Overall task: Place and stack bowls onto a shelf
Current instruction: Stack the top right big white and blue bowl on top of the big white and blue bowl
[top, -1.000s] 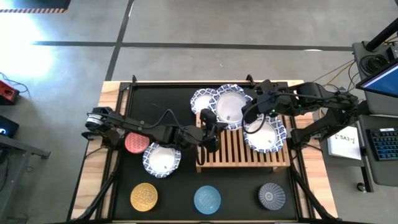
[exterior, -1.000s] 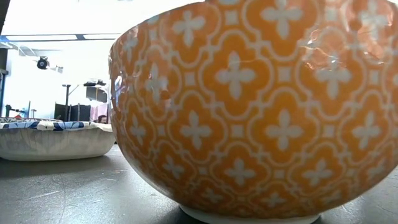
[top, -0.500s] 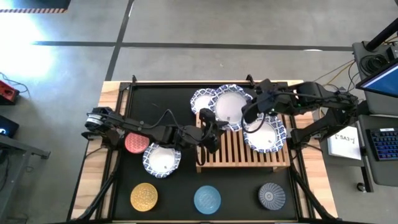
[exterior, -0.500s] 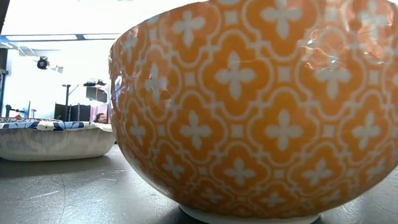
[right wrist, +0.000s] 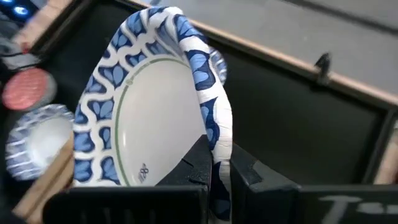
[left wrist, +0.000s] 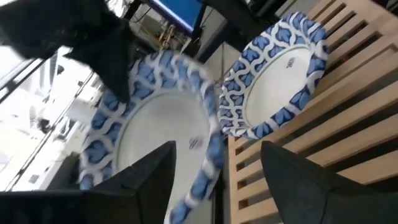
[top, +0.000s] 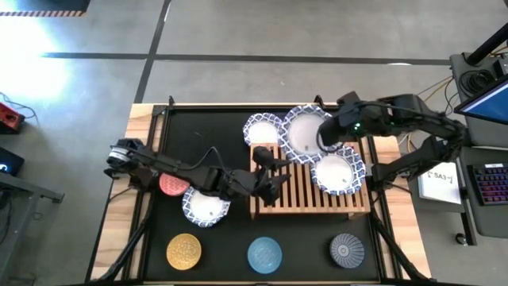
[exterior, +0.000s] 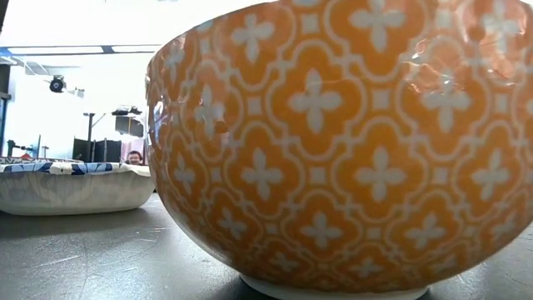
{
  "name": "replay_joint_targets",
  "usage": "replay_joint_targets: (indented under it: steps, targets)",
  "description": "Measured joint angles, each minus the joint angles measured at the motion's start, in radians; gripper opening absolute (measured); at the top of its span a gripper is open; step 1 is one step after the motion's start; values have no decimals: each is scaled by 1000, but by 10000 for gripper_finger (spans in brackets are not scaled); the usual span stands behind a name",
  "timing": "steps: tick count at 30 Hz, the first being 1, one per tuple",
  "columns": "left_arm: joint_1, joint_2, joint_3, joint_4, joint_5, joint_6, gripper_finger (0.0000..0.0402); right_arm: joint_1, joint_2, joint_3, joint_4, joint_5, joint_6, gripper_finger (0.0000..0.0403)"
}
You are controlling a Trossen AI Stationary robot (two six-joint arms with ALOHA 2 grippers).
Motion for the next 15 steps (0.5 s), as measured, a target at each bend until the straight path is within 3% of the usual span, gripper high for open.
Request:
replay_joint_targets:
  steps: [7,15]
  targets:
    - [-12,0,0,-15,-245,0,215,0,-64,-13,-74,-57,94,9]
    - [-14,-1,-2,-57,-368,-20,214,3,-129,-73,-77,-164,155,9]
